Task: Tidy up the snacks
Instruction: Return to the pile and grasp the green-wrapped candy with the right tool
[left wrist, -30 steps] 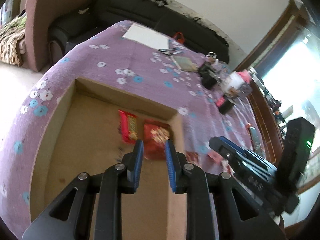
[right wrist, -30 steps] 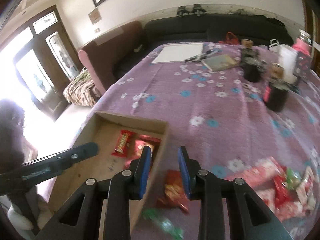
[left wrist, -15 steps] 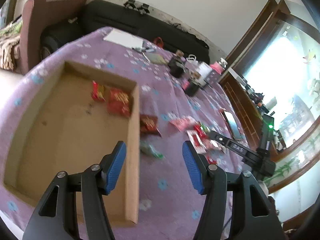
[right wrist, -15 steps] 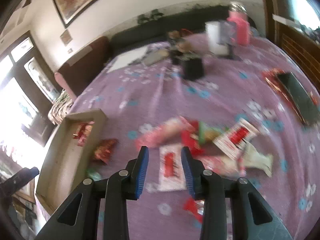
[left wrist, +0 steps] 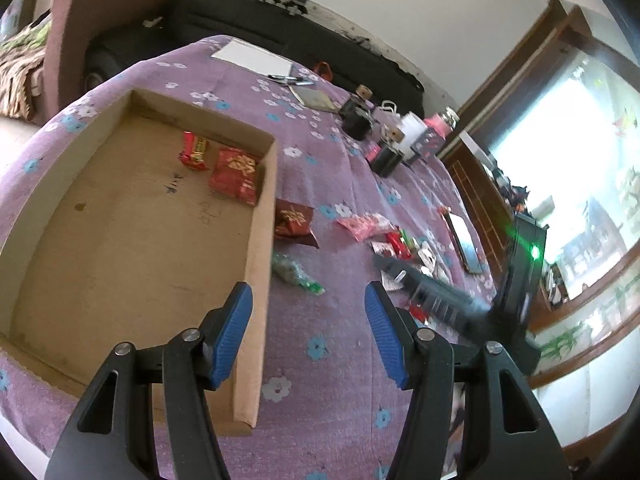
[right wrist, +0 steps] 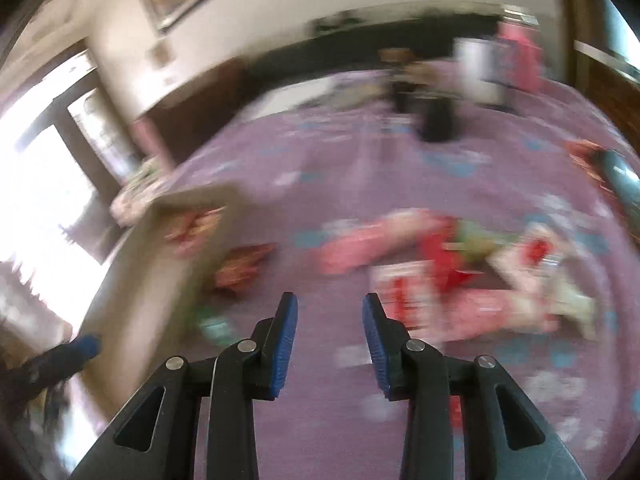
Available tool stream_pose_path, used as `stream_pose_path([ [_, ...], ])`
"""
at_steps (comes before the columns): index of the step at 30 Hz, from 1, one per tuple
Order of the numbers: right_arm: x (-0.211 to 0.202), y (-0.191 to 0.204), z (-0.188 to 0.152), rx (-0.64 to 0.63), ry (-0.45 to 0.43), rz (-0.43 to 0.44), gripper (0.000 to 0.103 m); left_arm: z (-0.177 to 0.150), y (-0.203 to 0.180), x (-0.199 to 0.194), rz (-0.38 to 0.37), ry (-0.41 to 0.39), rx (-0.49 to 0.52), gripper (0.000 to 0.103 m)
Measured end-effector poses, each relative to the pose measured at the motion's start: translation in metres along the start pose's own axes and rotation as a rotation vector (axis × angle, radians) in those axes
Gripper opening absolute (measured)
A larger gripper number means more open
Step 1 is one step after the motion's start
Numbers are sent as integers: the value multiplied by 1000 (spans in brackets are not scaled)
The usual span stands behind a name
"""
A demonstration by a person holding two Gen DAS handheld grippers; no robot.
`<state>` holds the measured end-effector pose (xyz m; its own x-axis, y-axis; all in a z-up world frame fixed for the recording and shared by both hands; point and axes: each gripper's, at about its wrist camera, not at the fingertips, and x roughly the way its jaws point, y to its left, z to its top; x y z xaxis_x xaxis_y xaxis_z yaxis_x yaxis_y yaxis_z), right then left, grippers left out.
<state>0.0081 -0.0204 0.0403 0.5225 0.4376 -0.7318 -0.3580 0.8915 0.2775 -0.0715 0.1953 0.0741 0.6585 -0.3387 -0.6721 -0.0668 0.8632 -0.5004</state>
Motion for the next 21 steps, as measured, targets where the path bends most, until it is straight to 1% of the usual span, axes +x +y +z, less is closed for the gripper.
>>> stream_pose_path([
  [2, 11, 28, -6, -93, 51, 72, 36, 1, 5, -2, 0, -5, -15, 57],
  [4, 23, 53, -13, -181, 99, 117, 36, 1, 10, -5, 1, -11, -27, 57],
  [5, 31, 63, -16, -215, 118, 125, 36, 1, 11, -6, 3, -12, -29, 57],
  [7, 44, 76, -19, -263, 132, 103, 35, 0, 14, -7, 7, -11, -31, 57],
  [9, 56, 84, -19, -284, 140, 86, 33, 1, 16, -7, 8, -11, -37, 57],
  [10, 61, 87, -17, -284, 136, 82, 32, 1, 17, -7, 8, -10, -40, 57],
  [11, 63, 88, -15, -282, 135, 80, 21, 1, 18, -7, 9, -10, -42, 57],
  [12, 65, 87, -12, -275, 142, 82, 18, 1, 19, -7, 9, -10, -43, 57],
  [14, 64, 78, -12, -238, 149, 102, 18, 1, 19, -6, 8, -8, -40, 57],
  [17, 54, 64, -12, -200, 136, 64, 18, 2, 17, 1, 6, 6, -35, 57],
  [21, 14, 27, -21, -93, 86, 80, 18, 0, 5, 14, 1, 45, 2, 57],
])
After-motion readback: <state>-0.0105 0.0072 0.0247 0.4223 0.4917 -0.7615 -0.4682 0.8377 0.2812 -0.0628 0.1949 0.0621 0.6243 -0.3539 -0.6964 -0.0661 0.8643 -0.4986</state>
